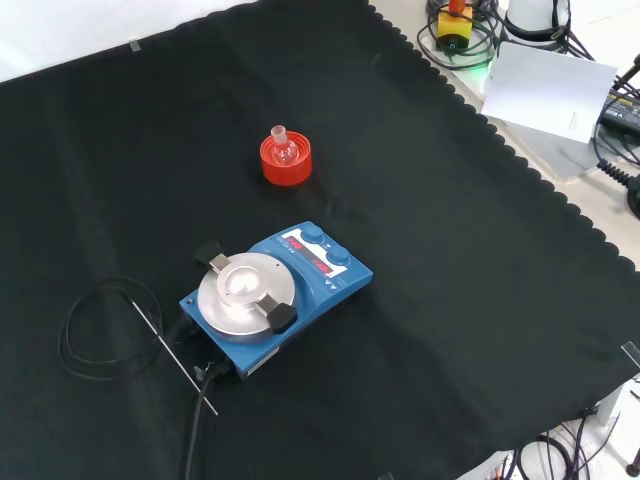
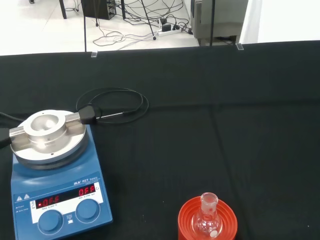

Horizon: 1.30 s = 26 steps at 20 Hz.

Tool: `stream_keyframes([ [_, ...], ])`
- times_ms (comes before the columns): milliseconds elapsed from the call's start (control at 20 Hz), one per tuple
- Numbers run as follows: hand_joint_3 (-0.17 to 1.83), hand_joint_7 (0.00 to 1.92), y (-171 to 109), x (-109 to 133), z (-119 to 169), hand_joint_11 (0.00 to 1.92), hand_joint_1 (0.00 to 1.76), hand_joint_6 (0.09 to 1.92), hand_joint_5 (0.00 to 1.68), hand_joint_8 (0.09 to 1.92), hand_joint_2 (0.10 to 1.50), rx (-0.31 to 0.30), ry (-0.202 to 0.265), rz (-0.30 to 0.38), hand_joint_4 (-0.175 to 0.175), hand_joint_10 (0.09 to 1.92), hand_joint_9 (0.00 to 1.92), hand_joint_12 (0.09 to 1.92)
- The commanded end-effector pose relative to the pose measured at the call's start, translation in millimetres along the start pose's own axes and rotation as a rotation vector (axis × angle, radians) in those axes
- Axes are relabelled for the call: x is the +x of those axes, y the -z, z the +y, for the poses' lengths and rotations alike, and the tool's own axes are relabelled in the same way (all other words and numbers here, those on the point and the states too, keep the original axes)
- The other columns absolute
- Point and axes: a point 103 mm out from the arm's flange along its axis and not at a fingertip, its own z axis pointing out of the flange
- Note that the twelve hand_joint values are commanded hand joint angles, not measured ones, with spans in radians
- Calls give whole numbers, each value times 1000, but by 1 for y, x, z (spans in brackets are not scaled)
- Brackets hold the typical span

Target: Pick up the round-bottom flask.

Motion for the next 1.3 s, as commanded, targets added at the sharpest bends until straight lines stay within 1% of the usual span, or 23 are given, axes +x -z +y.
stream_keyframes([
  [50,533,75,0,0,0,2,102,356,295,580,1146,-10,-1,-9,-25,673,210,1290],
  [100,454,74,0,4,0,0,86,296,319,574,1191,-12,2,-16,-26,673,208,1297],
  [200,376,74,0,6,0,0,72,235,345,568,1235,-11,1,-18,-26,673,206,1302],
  [350,325,78,-2,1,2,0,67,187,367,564,1262,-5,-8,-9,-26,670,208,1304],
  [500,308,80,-10,-8,6,0,66,170,376,562,1270,6,-23,0,-26,669,210,1304],
  [800,297,84,-40,-29,22,0,77,161,384,562,1272,46,-80,17,-26,670,215,1305],
  [1000,291,85,-64,-50,35,0,85,156,389,562,1273,62,-128,43,-26,670,217,1306],
  [1100,282,89,-80,-61,42,0,105,149,394,563,1269,65,-139,65,-27,671,222,1310],
  [1300,258,109,-117,-84,59,0,189,142,418,572,1244,92,-153,91,-29,677,250,1333],
])
